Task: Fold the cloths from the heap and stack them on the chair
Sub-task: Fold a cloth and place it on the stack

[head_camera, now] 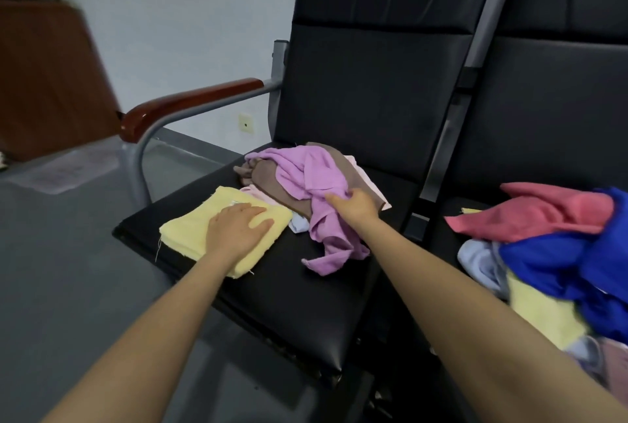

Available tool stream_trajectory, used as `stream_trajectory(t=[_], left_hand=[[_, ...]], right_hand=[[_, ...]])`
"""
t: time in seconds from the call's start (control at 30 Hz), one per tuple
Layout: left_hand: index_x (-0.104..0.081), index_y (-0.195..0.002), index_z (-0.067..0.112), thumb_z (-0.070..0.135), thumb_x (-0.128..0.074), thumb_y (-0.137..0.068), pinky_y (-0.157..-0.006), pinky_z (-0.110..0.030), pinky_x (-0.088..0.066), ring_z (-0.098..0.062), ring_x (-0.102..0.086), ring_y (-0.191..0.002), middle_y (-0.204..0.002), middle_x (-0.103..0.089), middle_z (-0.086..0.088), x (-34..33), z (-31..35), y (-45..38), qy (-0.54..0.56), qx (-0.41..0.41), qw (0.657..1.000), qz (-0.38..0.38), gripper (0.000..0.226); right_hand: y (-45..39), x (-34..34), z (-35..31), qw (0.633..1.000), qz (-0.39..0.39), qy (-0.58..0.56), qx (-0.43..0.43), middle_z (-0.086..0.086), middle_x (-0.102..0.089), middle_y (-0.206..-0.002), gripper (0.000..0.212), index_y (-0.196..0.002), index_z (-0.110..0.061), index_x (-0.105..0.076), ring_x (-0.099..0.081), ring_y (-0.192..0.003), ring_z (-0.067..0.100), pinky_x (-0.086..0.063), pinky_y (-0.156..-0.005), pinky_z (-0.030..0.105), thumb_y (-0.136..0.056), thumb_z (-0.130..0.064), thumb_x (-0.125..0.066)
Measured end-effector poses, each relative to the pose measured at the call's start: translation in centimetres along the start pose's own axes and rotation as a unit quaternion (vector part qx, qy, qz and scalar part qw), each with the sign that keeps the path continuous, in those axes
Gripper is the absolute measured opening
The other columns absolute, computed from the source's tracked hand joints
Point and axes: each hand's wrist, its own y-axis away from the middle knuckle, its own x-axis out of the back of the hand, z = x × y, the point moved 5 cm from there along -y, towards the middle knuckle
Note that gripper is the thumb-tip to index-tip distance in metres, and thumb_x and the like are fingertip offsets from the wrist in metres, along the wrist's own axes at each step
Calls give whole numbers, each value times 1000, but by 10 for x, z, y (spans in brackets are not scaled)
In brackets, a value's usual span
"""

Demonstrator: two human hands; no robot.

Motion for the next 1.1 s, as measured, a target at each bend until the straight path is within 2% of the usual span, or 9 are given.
stream_trajectory(t=[0.07, 0.13, 0.23, 0.33, 0.47, 0.6, 0.7, 0.87, 1.1], left_hand=[[-61, -126, 37, 55, -48, -92, -104, -37, -33, -17, -46, -128, -138, -54, 8, 2, -1, -2, 5, 1, 1000, 21, 41], [-62, -124, 37, 55, -48, -92, -102, -37, -35, -19, -47, -126, -135, -55, 7, 3, 0, -3, -2, 4, 1000, 21, 39], [-64, -122, 37, 55, -46, -93, -98, -38, -38, -23, -49, -123, -134, -56, 6, 5, -2, -8, 4, 23, 1000, -14, 39], [-66, -118, 23, 50, -36, -99, -93, -38, -43, -29, -55, -111, -125, -62, -5, 19, 11, -13, 120, 74, 989, -48, 45], [-67, -108, 13, 41, -34, -102, -91, -36, -43, -29, -55, -106, -113, -62, -6, 69, 66, -14, 345, 114, 931, 36, 44], [-67, -88, 23, 34, -40, -100, -96, -39, -47, -22, -59, -103, -108, -66, -5, 117, 141, -5, 493, 79, 864, 70, 31], [-63, -88, 26, 32, -39, -102, -91, -37, -48, -18, -60, -100, -102, -64, 0, 140, 201, 11, 556, 33, 829, 53, 29], [-62, -89, 20, 30, -37, -103, -81, -34, -49, -19, -57, -94, -97, -61, -3, 121, 294, 60, 614, 10, 787, -54, 30], [-56, -113, 10, 35, -33, -104, -65, -29, -47, -17, -56, -77, -101, -59, -9, 24, 387, 154, 604, 34, 760, -237, 35]], right_hand=[[-2, -1, 1, 1000, -11, -18, -8, 2, -59, -78, 30, -79, -13, -56, -56, -79, 20, -43, -66, 29, -90, -41, -63], [0, 3, -2, 997, -33, -76, -6, 0, -53, -68, 30, -68, -16, -53, -51, -69, 17, -39, -60, 27, -92, -31, -63], [8, 18, -20, 979, -98, -177, -29, -1, -63, -86, 18, -93, -17, -66, -59, -90, 20, -48, -80, 32, -91, -35, -63], [19, 50, -53, 940, -116, -321, -11, 8, -66, -119, 33, -121, -14, -64, -60, -111, 24, -49, -96, 38, -94, -33, -58], [48, 118, -103, 869, -101, -481, 51, 15, -68, -118, 31, -119, -8, -67, -65, -105, 24, -52, -93, 36, -100, -19, -45], [91, 210, -141, 823, -17, -560, 93, 7, -71, -78, 18, -91, -10, -63, -64, -78, 21, -54, -74, 33, -98, -11, -47], [131, 278, -152, 804, 28, -580, 130, 8, -68, -74, 15, -88, -8, -65, -62, -77, 23, -52, -81, 34, -92, -11, -51], [188, 348, -111, 842, 74, -512, 154, 13, -69, -98, 27, -103, -6, -70, -64, -92, 27, -50, -94, 39, -84, -23, -60], [233, 380, 37, 893, 101, -433, 73, 7, -65, -74, 20, -79, -10, -67, -61, -70, 18, -52, -68, 26, -90, -14, -52]])
